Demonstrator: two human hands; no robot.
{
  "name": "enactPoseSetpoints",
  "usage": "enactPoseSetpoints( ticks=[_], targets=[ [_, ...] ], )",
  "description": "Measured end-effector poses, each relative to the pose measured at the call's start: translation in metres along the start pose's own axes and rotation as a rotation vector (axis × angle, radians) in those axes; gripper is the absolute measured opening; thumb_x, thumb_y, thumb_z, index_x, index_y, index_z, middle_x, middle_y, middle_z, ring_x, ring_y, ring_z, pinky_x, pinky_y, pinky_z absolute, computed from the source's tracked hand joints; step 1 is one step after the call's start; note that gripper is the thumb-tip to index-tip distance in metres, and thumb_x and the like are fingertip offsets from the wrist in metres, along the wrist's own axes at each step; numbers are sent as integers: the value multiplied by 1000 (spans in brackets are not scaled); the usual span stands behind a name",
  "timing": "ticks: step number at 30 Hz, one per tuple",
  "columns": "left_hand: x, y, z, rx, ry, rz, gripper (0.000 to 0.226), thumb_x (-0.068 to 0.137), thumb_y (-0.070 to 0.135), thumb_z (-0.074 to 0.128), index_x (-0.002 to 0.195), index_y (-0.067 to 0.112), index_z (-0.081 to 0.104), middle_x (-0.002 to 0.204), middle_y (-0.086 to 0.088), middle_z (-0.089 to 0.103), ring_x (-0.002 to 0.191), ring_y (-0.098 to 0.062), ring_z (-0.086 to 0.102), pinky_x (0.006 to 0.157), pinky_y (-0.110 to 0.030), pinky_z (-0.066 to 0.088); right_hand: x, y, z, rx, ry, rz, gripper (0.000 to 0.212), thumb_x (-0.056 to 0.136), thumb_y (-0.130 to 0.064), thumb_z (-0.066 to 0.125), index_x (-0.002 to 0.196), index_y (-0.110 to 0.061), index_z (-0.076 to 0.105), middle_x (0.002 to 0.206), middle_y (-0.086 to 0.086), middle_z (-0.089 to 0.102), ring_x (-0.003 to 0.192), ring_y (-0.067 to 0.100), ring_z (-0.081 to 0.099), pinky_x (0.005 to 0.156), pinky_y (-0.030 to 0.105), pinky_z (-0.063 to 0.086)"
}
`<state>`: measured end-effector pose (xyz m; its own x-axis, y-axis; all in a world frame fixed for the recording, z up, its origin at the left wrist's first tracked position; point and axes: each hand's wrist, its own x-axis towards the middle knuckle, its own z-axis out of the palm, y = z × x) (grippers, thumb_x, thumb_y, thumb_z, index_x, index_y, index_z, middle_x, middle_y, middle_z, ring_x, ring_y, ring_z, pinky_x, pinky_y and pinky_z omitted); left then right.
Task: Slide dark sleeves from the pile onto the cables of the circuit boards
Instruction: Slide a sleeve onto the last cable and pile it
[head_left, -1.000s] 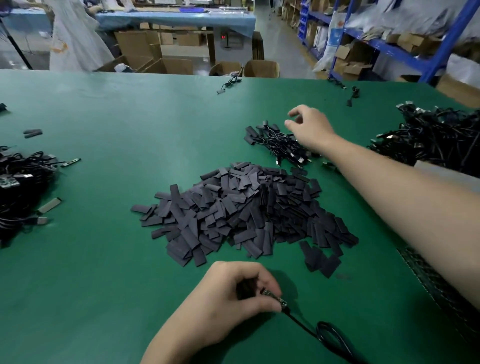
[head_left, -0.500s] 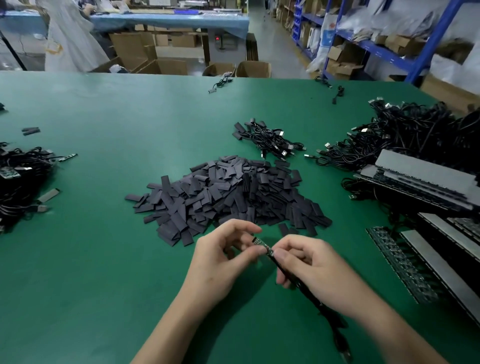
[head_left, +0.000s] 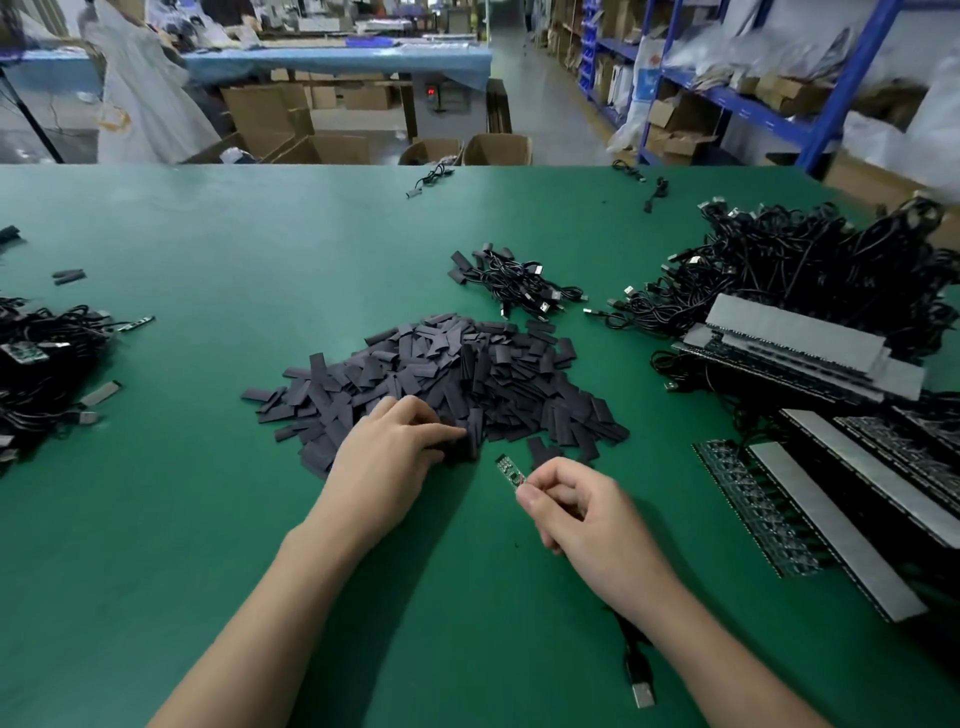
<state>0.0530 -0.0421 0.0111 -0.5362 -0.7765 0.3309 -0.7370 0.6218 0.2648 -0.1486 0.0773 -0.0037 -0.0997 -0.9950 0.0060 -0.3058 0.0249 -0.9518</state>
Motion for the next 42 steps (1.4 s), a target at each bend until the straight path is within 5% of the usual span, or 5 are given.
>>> enactPoseSetpoints(
  ticks=[8, 17, 25, 30, 42],
  targets=[
    [9, -15, -5, -119, -14, 93, 13, 80, 26, 86, 85, 33, 77, 98, 16, 66, 94, -11, 54, 82, -32, 50, 0, -2, -1, 45, 5, -16, 28, 90, -52, 65, 85, -26, 59, 60, -5, 53, 59, 14, 43, 61, 36, 39],
    [-17, 26, -6, -1200, -295, -191, 13, 84, 8, 79, 95, 11, 72, 80, -15, 74, 72, -24, 74, 76, -26, 58, 1, -2, -7, 282, 7, 6, 19, 91, -39, 69, 82, -23, 70, 58, -4, 43, 52, 16, 34, 53, 39, 29],
    [-34, 35, 8, -1210, -180, -198, 10, 83, 14, 80, 92, 16, 75, 80, -6, 74, 72, -22, 71, 77, -27, 57, -1, -8, -7, 349, -134, 54, 12, 91, -29, 68, 79, -27, 71, 55, -7, 37, 47, 9, 28, 49, 30, 23],
    [-39, 41, 12, -861, 33, -61, 20, 75, 35, 86, 90, 27, 78, 84, 12, 75, 74, -8, 69, 71, -18, 52, 0, -4, -7, 329, -98, 91, 15, 100, -12, 66, 86, -5, 67, 55, -4, 37, 47, 11, 26, 52, 37, 17],
    [-42, 38, 11, -806, 137, -47, 20, 77, 35, 87, 95, 32, 78, 94, 20, 77, 89, -6, 72, 83, -22, 55, 1, -4, -10, 401, -142, 86, 16, 86, -40, 68, 82, -26, 60, 56, -5, 32, 50, 14, 27, 50, 26, 30]
  ],
)
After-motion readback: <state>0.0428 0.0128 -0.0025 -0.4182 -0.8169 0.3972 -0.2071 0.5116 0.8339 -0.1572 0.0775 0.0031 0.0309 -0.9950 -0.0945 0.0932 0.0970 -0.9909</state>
